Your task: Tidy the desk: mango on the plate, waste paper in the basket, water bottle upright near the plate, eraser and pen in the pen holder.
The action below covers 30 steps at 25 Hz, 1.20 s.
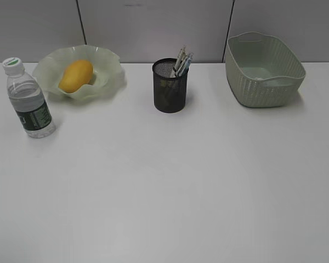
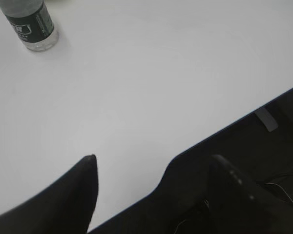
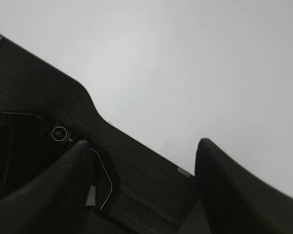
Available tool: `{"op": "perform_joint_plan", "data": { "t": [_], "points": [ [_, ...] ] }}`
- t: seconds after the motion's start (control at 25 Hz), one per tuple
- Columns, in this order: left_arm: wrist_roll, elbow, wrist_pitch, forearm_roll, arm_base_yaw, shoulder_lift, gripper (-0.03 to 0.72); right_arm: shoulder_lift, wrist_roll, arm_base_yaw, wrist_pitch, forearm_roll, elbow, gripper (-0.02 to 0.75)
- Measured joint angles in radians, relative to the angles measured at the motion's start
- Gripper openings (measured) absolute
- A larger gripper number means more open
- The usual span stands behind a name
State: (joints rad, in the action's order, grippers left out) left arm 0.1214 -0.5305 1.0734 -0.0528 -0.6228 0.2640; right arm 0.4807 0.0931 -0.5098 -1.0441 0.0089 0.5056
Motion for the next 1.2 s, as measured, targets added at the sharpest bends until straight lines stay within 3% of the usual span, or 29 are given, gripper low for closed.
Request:
{"op": "perform_joint_plan", "data": {
  "t": [0.52, 0.64, 0.84, 1.2],
  "points": [
    [0.000, 0.000, 0.000, 0.000, 0.004, -0.019, 0.454, -0.021, 0.000, 0.000, 0.004, 0.000, 0.000, 0.491],
    [0.000, 0.000, -0.001, 0.000, 0.033, -0.056, 0.438, -0.061, 0.000, 0.000, 0.004, 0.000, 0.000, 0.491],
    [0.000, 0.000, -0.002, -0.001, 0.152, -0.134, 0.428, -0.155, 0.001, 0.046, 0.004, 0.002, 0.000, 0.491],
    [-0.003, 0.000, -0.004, -0.003, 0.468, -0.256, 0.428, -0.360, 0.001, 0.352, 0.004, 0.002, 0.000, 0.491]
  ]
}}
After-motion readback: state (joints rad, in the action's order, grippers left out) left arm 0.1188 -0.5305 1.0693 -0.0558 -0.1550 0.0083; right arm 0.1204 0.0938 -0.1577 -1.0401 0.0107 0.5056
